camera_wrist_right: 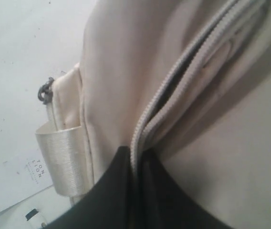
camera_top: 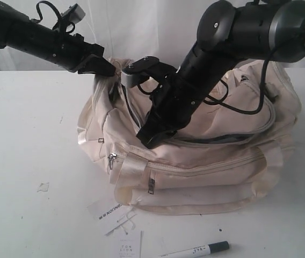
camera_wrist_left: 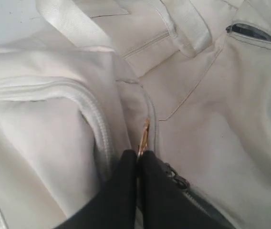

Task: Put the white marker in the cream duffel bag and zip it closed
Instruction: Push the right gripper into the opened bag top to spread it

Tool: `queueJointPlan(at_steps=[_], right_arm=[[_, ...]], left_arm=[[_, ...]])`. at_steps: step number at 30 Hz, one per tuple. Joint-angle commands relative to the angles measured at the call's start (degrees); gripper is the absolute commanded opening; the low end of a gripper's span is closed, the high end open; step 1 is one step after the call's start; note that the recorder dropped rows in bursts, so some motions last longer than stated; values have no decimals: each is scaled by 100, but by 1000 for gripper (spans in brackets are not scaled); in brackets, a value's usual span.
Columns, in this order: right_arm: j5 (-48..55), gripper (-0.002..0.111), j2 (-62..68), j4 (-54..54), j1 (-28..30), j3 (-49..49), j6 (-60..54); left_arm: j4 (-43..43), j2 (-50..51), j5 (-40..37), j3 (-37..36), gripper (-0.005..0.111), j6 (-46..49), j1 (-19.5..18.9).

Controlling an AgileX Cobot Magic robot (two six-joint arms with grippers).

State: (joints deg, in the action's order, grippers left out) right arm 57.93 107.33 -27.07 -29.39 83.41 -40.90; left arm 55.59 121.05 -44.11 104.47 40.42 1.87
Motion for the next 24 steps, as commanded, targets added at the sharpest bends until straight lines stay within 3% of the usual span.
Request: queueJointPlan(at_steps=[1,9,16,24], right_arm=[[982,0,1,166,-43,-72,46],[1091,0,1,166,-43,-72,92],[1091,0,1,166,-43,-72,555],[628,23,1,166,-43,-72,555]], left_arm=[[356,-48,977,58,0,-74,-401],[439,-48,310,58,0,-85,-730],[641,-48,-690,82,0,384,-741],[698,-48,-1366,82,0,796,-741]])
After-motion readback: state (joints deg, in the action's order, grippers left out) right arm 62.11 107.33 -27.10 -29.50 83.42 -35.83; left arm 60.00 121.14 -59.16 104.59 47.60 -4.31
